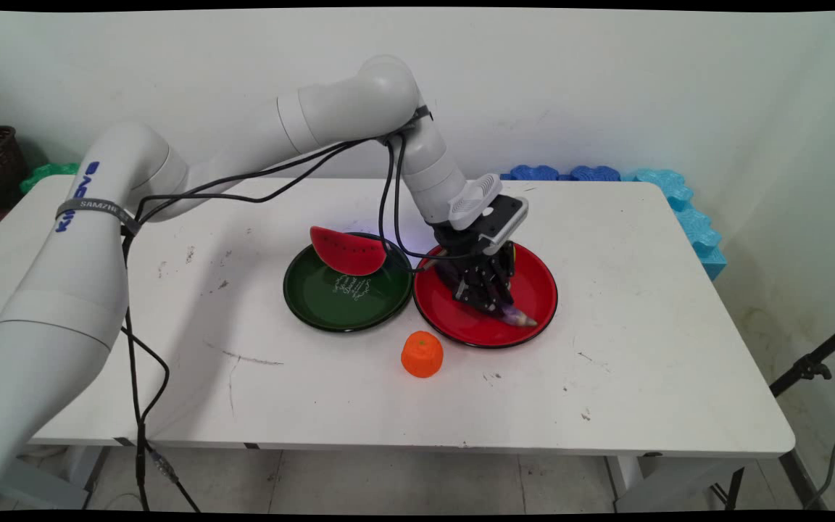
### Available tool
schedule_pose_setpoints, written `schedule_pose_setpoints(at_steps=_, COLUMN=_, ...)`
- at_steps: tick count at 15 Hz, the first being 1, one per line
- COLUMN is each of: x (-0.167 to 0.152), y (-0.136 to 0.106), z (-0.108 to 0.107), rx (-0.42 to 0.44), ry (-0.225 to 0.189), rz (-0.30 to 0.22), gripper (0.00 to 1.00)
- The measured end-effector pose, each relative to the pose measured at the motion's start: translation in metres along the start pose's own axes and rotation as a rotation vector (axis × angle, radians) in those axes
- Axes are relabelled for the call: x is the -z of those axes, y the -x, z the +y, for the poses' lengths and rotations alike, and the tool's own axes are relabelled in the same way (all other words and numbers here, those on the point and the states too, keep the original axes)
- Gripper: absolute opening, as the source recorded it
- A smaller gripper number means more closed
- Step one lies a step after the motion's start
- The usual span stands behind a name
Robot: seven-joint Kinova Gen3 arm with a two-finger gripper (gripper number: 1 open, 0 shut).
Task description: Place the picked object on the table
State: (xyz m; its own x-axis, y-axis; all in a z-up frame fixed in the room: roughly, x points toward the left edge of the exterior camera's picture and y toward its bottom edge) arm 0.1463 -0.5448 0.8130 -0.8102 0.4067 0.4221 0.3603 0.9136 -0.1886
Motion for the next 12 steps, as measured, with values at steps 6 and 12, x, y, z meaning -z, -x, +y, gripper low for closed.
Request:
schedule_pose_setpoints(at_steps=6, x=0.008, y=-0.008, z=0.009, rx=-0.003, ry=0.004, rz=0.007, gripper=0.0)
schedule_pose_setpoints(at_steps=12, x=0.039, y=-0.013, z=0.012, rx=0.081, ry=-0.048, rz=0.011, gripper=0.0)
